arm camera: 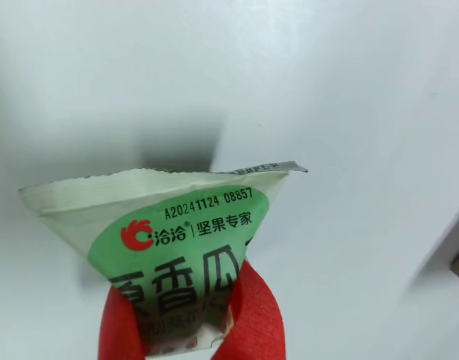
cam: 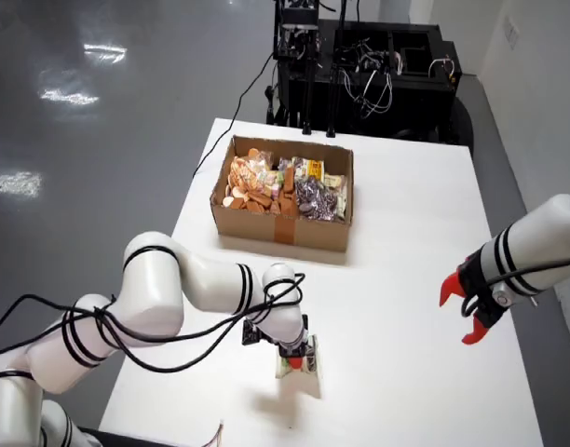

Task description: Grasp a snack and put it in the bin.

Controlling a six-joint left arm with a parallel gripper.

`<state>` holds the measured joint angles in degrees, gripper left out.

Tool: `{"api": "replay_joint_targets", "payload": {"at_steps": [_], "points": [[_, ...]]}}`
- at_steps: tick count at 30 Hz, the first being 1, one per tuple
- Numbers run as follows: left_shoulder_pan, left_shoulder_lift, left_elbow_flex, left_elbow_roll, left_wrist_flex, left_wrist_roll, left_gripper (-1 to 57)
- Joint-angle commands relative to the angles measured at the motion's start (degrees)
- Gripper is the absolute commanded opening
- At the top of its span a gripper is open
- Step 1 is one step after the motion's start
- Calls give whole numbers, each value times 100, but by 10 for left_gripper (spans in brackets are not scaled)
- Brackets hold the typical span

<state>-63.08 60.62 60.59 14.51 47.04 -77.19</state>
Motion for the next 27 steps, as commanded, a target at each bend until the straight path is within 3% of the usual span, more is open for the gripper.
{"api": "replay_joint_targets", "payload": {"at_steps": [1,27], "points": [[56,-104,-141,53,166,125,78],[882,-676,-1165,273,936,1546,76]]}}
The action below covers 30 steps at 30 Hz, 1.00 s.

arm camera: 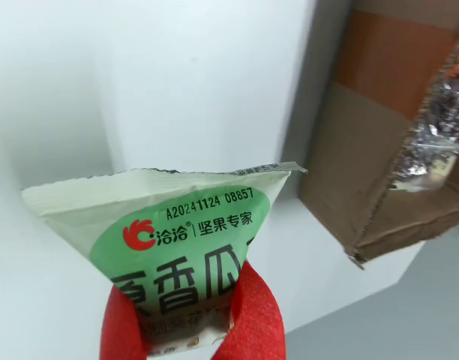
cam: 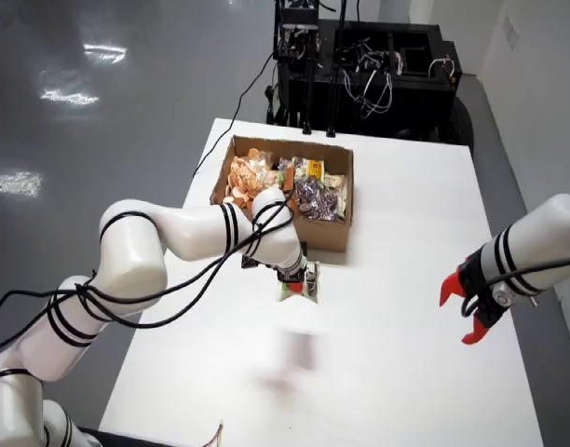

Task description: Grasp a snack and put it in the bin.

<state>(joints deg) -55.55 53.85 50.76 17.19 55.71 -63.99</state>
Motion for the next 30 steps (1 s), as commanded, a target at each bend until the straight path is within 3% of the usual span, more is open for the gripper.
{"api": "replay_joint_targets", "payload": {"at_steps": [1,12,24,30], "points": [[172,-1,-235,11,89,295,76],[643,174,-960,94,167,961,77],[1128,1376,-3227,112,386,1890,78],[1351,1733,-3927,113,426,2181,82]]}}
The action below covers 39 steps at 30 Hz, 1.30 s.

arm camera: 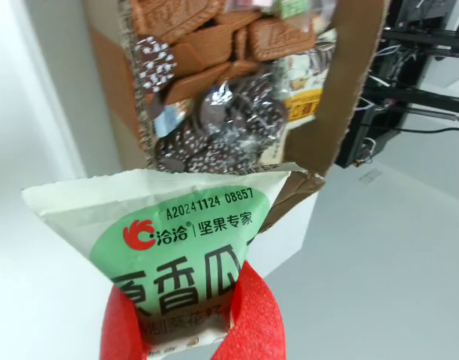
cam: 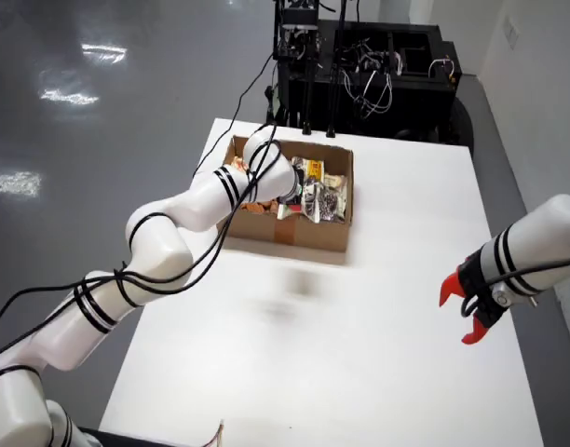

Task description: Grasp a snack and put it in the bin.

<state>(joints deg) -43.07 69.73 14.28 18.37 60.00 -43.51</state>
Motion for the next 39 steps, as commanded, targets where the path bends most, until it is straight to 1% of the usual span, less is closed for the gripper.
{"api": "replay_joint_targets", "payload": {"at_steps": [1,11,23,24,28,31,35,37,39], "points": [[133,185,-363,-4,-4,179,85],[363,487,-982,-6,-82,677,121],[473,738,-1477,-38,-223,1920,166],[482,744,-1490,-39,-241,1999,179],[537,759,-1538,-44,-302,2183,338],[588,768,-1574,-48,-325,2204,411],[608,796,-1633,-56,-327,2235,454],[593,827,-1682,-58,-296,2255,458],[562,872,-1768,-59,-241,2270,448]]}}
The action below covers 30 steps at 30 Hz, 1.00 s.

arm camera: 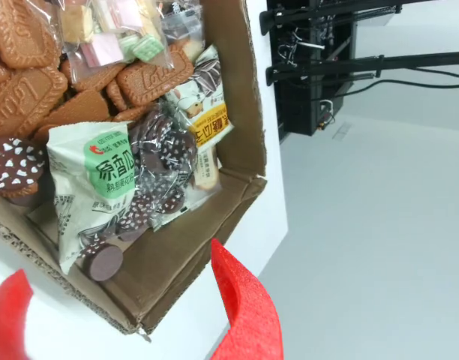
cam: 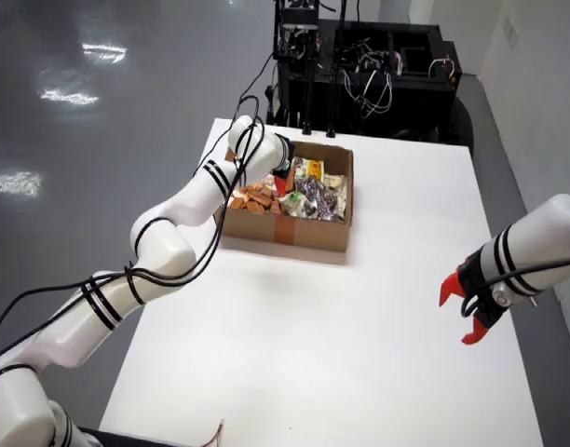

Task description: Grasp a snack and put it in the bin.

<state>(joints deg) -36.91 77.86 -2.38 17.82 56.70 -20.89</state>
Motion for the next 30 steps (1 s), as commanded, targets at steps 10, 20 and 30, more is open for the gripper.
{"api": "replay_joint_targets", "payload": {"at_steps": [10,20,30], "points": [[-239,244,-786,10,621,-143,354],[-582,348,-1228,1,1367,-315,284],[-1084,363,-1249,-47,1661,-701,232]]}}
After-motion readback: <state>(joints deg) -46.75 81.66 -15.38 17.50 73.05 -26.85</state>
